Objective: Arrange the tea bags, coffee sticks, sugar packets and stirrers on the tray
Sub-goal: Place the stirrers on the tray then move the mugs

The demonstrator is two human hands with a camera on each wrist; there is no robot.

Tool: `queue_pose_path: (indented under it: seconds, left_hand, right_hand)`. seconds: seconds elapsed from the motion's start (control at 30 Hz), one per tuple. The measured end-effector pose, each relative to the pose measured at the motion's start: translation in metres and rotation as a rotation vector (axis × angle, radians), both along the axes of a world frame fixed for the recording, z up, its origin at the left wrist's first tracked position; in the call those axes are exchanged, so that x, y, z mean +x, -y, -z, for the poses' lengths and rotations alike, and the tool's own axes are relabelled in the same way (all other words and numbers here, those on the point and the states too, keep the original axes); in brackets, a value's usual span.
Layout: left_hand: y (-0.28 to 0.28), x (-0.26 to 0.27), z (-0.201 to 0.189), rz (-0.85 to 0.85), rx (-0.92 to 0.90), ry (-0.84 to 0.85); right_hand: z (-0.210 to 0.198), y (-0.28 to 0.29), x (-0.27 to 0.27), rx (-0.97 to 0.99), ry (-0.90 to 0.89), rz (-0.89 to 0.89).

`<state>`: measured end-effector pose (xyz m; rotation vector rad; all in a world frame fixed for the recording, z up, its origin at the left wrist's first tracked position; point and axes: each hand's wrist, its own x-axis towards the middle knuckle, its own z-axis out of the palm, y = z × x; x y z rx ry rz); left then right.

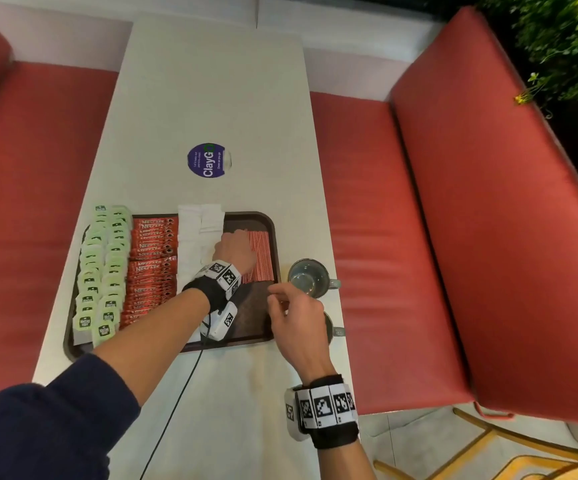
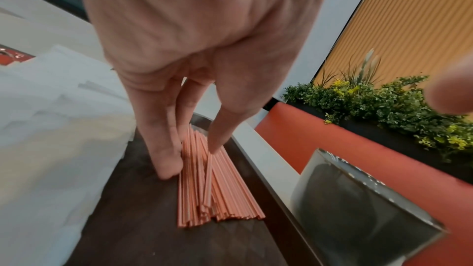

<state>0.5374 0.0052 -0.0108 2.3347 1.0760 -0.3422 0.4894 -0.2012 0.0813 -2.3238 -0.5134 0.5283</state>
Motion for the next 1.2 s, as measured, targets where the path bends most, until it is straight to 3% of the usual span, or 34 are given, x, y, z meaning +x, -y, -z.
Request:
queue_pose_path:
  seconds: [0.57, 0.7, 0.9, 0.97, 1.2]
  left_hand:
    - [0.009, 0.002, -0.003, 0.036, 0.057, 0.003]
    - [0.007, -0.018, -0.027, 0.073, 0.037, 0.085]
    - [-0.005, -0.13, -0.066, 0.251, -0.052, 0.441]
    - [-0.014, -0.183, -0.066, 0.25, -0.013, 0.457]
    - [-0.056, -0.338, -0.028, -0.022, 0.161, 0.352]
  right_hand:
    - [0.011, -0.001, -0.018, -0.094, 0.035, -0.152]
    - [0.021, -0.007, -0.025, -0.218, 0.11, -0.243]
    - [0.045, -0.015, -0.053, -0.323, 0.228, -0.347]
    - [0.053, -0.015, -0.066, -0.342, 0.258, -0.371]
    - [0.081, -0.017, -0.108, -0.359, 0.32, -0.407]
